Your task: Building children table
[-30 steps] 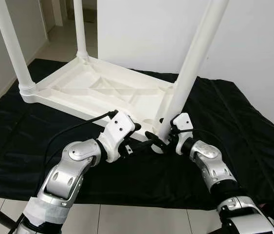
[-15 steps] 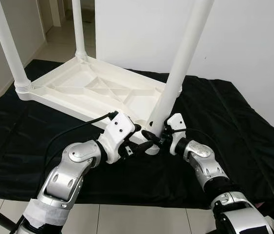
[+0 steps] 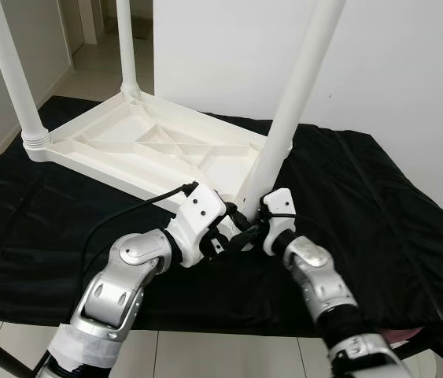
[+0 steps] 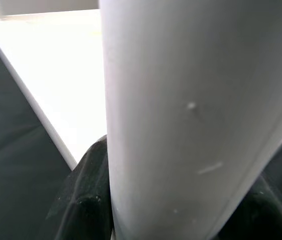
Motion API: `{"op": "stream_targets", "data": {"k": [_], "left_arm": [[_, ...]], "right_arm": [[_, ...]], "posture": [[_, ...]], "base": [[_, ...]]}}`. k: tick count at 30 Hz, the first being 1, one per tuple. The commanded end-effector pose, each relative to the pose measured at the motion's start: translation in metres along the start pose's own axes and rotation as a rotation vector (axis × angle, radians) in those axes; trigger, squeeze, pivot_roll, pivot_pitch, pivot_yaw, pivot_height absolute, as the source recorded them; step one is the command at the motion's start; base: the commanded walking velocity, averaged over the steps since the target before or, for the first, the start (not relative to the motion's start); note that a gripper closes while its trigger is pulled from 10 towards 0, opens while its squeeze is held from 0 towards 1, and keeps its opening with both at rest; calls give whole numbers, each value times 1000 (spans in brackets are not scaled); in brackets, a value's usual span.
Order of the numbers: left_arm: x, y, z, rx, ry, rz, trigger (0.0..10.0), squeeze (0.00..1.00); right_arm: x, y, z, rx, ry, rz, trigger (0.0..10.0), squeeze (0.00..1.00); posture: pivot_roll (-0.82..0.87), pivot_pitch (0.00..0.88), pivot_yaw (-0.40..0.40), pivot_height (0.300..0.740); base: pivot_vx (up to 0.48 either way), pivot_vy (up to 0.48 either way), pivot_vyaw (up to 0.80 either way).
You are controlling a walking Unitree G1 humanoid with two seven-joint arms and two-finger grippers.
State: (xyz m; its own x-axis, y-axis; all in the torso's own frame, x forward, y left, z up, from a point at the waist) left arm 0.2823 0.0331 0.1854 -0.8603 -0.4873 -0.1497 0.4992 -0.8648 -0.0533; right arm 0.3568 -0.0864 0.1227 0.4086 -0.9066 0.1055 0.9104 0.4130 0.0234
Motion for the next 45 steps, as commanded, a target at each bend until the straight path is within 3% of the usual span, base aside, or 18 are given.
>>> {"op": "stream_targets", "data": {"k": [1, 3, 5, 13, 15, 23, 27, 28, 30, 31, 32, 34, 41, 45], "left_arm": [[-8, 1, -3, -5, 5, 114, 10000, 0], [-9, 1, -2, -4, 5, 119, 10000, 0], [-13, -1, -3, -6, 8, 136, 10000, 0], [-21, -5, -3, -14, 18, 167, 10000, 0], [-25, -6, -2, -15, 22, 178, 10000, 0], [-25, -7, -2, -20, 32, 170, 10000, 0], [-26, -9, -2, -24, 36, 167, 10000, 0], [-26, -9, -2, -26, 38, 167, 10000, 0], [-27, -10, -2, -27, 40, 167, 10000, 0], [-28, -11, -2, -31, 45, 170, 10000, 0], [-28, -11, -2, -31, 45, 170, 10000, 0], [-30, -13, -2, -33, 48, 174, 10000, 0], [-30, -14, -2, -35, 52, 173, 10000, 0], [-32, -15, 0, -35, 59, 180, 10000, 0]], "right_arm": [[7, -5, -12, -60, 5, -75, 10000, 0], [8, -6, -11, -58, 27, -136, 10000, 0], [10, -12, -7, -48, 65, -278, 10000, 0], [-2, -17, -2, -28, 103, -345, 10000, 0], [1, -17, 3, 5, 114, -308, 10000, 1000], [12, -22, 12, 52, 125, -238, 10000, 1000], [29, -27, 6, 15, 78, -209, 10000, 1000], [34, -29, 2, -2, 75, -183, 10000, 0], [36, -29, 0, -12, 72, -160, 10000, 0], [37, -31, -3, -11, 56, -44, 10000, 0], [37, -31, -3, -11, 56, -44, 10000, 0], [32, -29, -4, -15, 14, 101, 10000, 0], [25, -25, -6, -21, -25, 245, 10000, 0], [14, -10, 1, -1, -55, 380, 10000, 0]], "posture": [[-3, 0, -121, 740], [-1, 0, -122, 740], [0, 0, -123, 740], [4, 0, -121, 740], [8, 0, -117, 740], [12, 0, -108, 740], [13, 0, -102, 740], [20, 0, -102, 740], [20, 0, -102, 740], [24, 0, -100, 740], [24, 0, -100, 740], [33, 0, -98, 740], [38, 0, -100, 740], [52, 0, -107, 740]], "base": [[0, 0, 0], [0, 0, 0], [0, 0, 0], [0, 0, 0], [0, 0, 0], [0, 0, 0], [0, 0, 0], [0, 0, 0], [0, 0, 0], [0, 0, 0], [0, 0, 0], [0, 0, 0], [0, 0, 0], [0, 0, 0]]}}
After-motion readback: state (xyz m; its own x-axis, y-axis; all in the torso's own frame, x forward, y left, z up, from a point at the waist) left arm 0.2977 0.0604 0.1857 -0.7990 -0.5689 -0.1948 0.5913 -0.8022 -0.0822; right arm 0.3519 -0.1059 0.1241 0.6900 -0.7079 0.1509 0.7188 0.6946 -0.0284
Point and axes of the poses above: a point about 5 cm out from each wrist's last joint towards the gripper, its own y axis pointing out of the wrist towards the gripper, its own z axis along the axis of the wrist's last joint, x = y × z, the point moved 3 cm from there along y, pointing out of the wrist towards the gripper, and after that the axes turned 4 degrees about -y, right-handed, at the moved point
